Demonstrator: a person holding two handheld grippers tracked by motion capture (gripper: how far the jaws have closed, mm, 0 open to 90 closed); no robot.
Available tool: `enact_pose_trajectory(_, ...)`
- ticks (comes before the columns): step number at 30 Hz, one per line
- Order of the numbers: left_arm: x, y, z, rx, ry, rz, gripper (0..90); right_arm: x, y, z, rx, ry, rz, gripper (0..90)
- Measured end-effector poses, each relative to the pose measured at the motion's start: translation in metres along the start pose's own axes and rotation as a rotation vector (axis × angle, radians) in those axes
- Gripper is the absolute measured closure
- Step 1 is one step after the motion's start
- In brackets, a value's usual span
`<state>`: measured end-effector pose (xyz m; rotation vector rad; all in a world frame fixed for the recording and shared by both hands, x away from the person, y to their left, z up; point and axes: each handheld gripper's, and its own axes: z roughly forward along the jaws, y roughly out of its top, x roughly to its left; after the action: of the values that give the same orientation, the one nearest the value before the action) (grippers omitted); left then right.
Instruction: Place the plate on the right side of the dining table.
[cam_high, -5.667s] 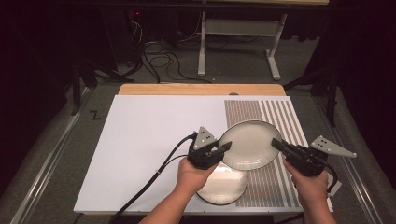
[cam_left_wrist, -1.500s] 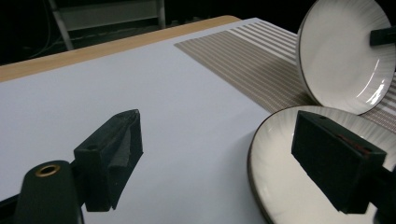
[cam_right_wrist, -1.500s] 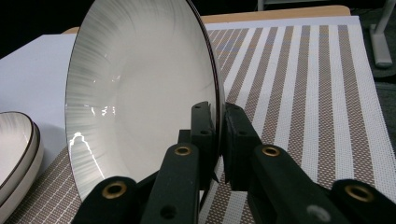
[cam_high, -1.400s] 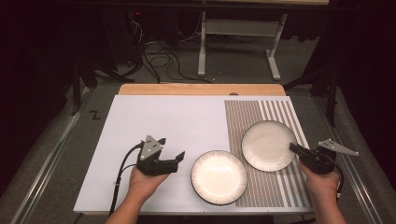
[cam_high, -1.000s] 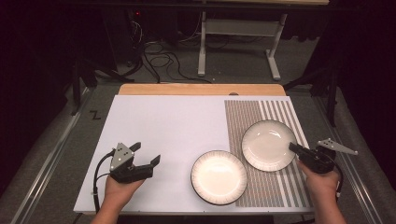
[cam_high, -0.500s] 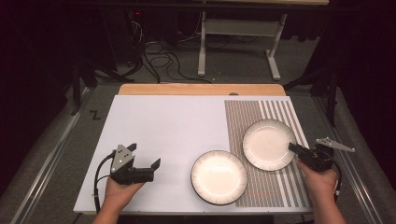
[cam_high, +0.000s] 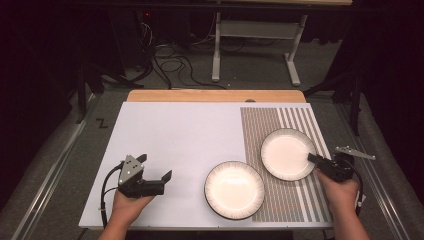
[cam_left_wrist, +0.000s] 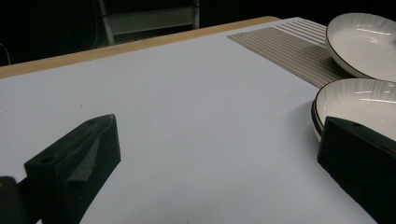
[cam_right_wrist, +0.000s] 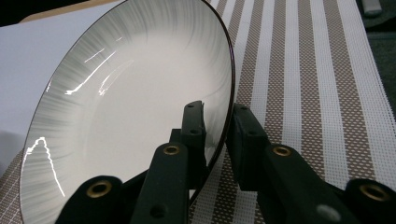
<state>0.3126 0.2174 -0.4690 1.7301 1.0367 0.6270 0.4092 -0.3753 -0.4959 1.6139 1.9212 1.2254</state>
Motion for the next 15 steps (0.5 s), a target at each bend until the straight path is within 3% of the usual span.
enact_pose_trajectory(7, -0.0006, -0.0013, 0.0022, 0.015, -0.003, 0.009, 0.2, -0.003, -0.0004, 0.0045, 0.034, -0.012, 0.054, 77.1)
enact_pose_trajectory(11, -0.0005, -0.0013, 0.003, 0.016, -0.009, 0.009, 0.2, -0.0028, -0.0009, 0.0075, 0.049, -0.044, 0.057, 76.4)
enact_pose_trajectory(12, -0.0007, -0.0015, 0.0032, 0.014, -0.012, 0.006, 0.2, -0.0021, -0.0009, 0.0081, 0.057, -0.084, 0.031, 77.1)
enact_pose_trajectory(15, 0.0002, -0.0019, 0.0033, 0.018, -0.016, 0.007, 0.1, -0.0026, -0.001, 0.0092, 0.056, -0.086, 0.044, 76.9)
